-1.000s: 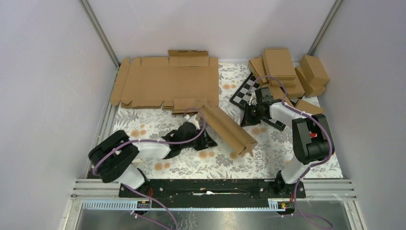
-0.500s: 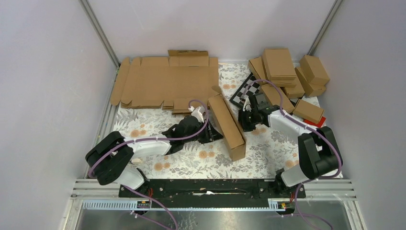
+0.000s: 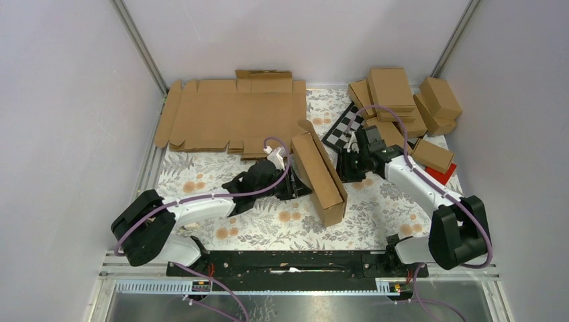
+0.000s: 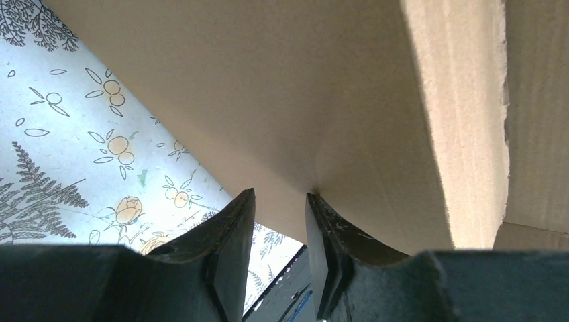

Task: Fold the paper box

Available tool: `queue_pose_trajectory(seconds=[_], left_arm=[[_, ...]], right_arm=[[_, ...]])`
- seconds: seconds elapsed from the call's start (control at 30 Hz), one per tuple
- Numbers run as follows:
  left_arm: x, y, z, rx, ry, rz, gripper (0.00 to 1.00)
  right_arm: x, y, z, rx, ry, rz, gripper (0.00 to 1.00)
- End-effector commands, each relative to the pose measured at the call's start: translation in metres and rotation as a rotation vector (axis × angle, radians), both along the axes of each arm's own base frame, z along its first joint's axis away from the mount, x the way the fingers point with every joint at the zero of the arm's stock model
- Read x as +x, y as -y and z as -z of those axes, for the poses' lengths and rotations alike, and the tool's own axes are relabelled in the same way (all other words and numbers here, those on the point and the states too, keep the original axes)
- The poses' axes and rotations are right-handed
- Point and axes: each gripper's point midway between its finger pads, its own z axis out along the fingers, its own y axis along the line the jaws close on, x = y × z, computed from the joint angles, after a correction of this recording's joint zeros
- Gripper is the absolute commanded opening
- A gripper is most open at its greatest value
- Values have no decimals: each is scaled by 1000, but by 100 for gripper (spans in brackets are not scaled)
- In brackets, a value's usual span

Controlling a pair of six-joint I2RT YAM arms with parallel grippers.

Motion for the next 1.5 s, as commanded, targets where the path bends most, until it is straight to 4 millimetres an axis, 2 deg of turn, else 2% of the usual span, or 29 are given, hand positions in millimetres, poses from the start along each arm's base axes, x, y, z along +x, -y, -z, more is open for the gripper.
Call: queue_pose_trajectory(seconds=[0.0,0.07,0.23,0.33,0.4,0.5,0.6,0.67,0.73,0.83,0.93,1.07,1.3,1.47], left_arm=[[4,6,-34,-61,75,18,36],[4,7,-36,-60,77,20,36],[4,7,-36,-57,81,25,37],[5,8,-38,-55,93,29,38],[6,8,-39,-52,101,31,38],[7,9,-39,-49,105,36,39],[8,11,-39,-52,104,45,39],[9,12,-41,-55,108,50,39],[10,13,-41,-59,111,50,39],[10,15,-42,-66,113,55,39],[10,17,-41,-70,109,65,39],[11,18,-41,-71,108,66,39],[11,17,-40,-62,111,68,39],[17,5,-42,-39,121,47,39]], right_arm=[[19,18,-44,-53,106,36,44],[22,22,-62,-55,154,51,54],[26,31,-111,-39,329,100,98],[29,36,-137,-20,438,138,100],[29,42,-157,20,475,238,100],[19,20,-173,173,508,179,100],[4,-14,-178,291,392,16,100],[-1,-27,-170,236,328,-44,100],[-8,-42,-156,113,336,-95,100],[-11,-51,-134,-2,293,-119,100],[-13,-48,-116,-131,262,-112,100],[-12,-35,-98,-269,229,-78,99],[-19,-18,-79,-345,205,-65,87],[-25,-9,-70,-369,211,-89,80]])
